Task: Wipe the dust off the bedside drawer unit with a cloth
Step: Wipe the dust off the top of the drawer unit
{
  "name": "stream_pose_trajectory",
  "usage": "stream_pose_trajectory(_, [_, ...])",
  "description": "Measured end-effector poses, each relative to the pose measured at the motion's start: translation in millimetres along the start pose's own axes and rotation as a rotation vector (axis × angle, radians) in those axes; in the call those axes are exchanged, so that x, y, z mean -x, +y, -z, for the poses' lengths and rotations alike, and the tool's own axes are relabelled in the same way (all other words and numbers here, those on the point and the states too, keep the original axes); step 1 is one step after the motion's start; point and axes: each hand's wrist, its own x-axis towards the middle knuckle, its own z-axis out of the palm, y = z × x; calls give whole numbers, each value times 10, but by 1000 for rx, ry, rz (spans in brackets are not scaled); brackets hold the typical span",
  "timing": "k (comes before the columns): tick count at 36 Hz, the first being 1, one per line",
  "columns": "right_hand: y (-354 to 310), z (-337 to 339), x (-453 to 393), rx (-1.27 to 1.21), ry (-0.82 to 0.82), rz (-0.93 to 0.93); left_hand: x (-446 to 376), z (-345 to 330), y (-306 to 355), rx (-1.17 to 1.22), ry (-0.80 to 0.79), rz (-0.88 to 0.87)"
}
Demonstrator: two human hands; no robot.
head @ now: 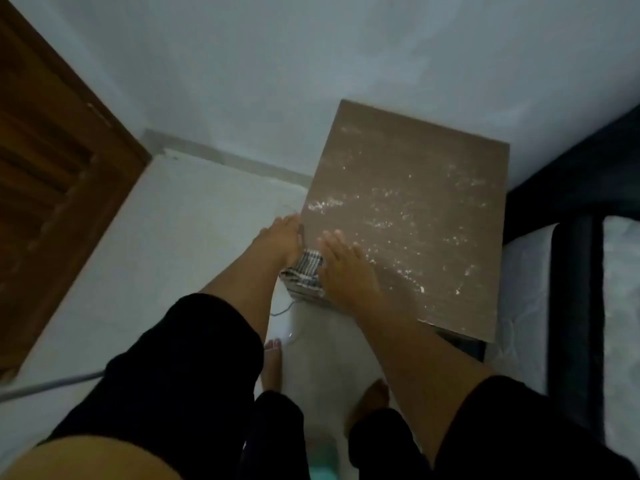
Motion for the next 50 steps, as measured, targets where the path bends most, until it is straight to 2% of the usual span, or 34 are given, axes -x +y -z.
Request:
stream_pose_trajectory(6, [-74,-472,-165,-1,-138,69,-340,-295,-135,-33,-80,-3])
stream_pose_trajectory(15, [-69,-711,-368,-72,-35,21,-591,-488,-203,-22,-58,61])
stream_pose_trajectory(19, [-59,-692,-423,-85,-2,9,-660,-477,-260,-44,-30,89])
stream_pose_trajectory(25, [-2,-562,-504,-106,-45,-18,-687,-350,-284,-75,-88,54])
stream_pose_trajectory(32, [30,-299,-686,-149,-100,-216,-739,-25,-254,-68,-113,-26])
stream_pose_trajectory(35, [141,-106,-863,-154,-21,-296,-868,190,-218,-98,-85,-61])
stream_pose_trajectory(39, [327,183,-1110,-172,134,-346,-1076,347,-163,-20,-45,-35])
stream_pose_trajectory(44, [653,490,-1602,-167,320,-335,-1350,362,59,52,-72,-49])
stream_pose_trajectory(47, [876,675,-1942,-142,323,-330,-1559,320,214,46,-79,-44])
stream_pose_trajectory(50, [1115,808,-2355,-137,316,-403,-1779,332,336,17,-85,29])
